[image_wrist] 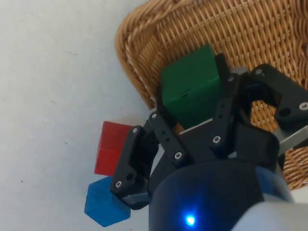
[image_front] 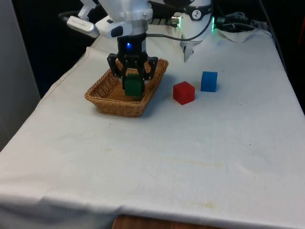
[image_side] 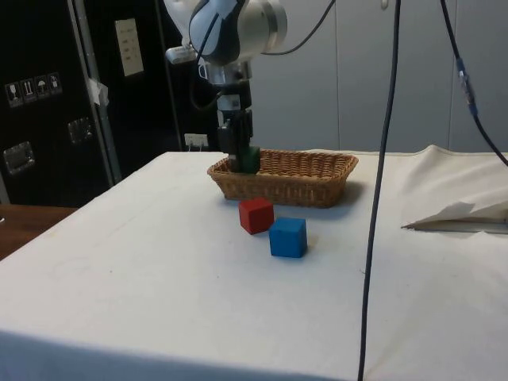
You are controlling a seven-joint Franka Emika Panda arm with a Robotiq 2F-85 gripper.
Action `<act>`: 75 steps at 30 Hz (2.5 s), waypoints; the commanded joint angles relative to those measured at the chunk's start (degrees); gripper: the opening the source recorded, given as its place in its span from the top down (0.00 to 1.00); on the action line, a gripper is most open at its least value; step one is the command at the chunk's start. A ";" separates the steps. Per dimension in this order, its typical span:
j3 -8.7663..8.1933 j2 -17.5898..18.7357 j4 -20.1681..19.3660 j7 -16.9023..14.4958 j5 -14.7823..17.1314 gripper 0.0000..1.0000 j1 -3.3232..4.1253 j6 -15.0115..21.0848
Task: Pick up exactly two blocks and place them into the basket.
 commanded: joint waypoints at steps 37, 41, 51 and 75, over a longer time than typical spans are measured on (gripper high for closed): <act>-0.52 -12.72 -6.88 6.59 -7.73 0.00 2.58 -3.15; -0.34 -15.81 -8.65 8.02 -9.57 0.00 2.98 -3.84; 1.43 -23.26 -13.29 12.26 -14.09 0.00 3.15 -5.16; 9.11 -31.51 -21.49 22.23 -19.82 0.00 2.92 -4.01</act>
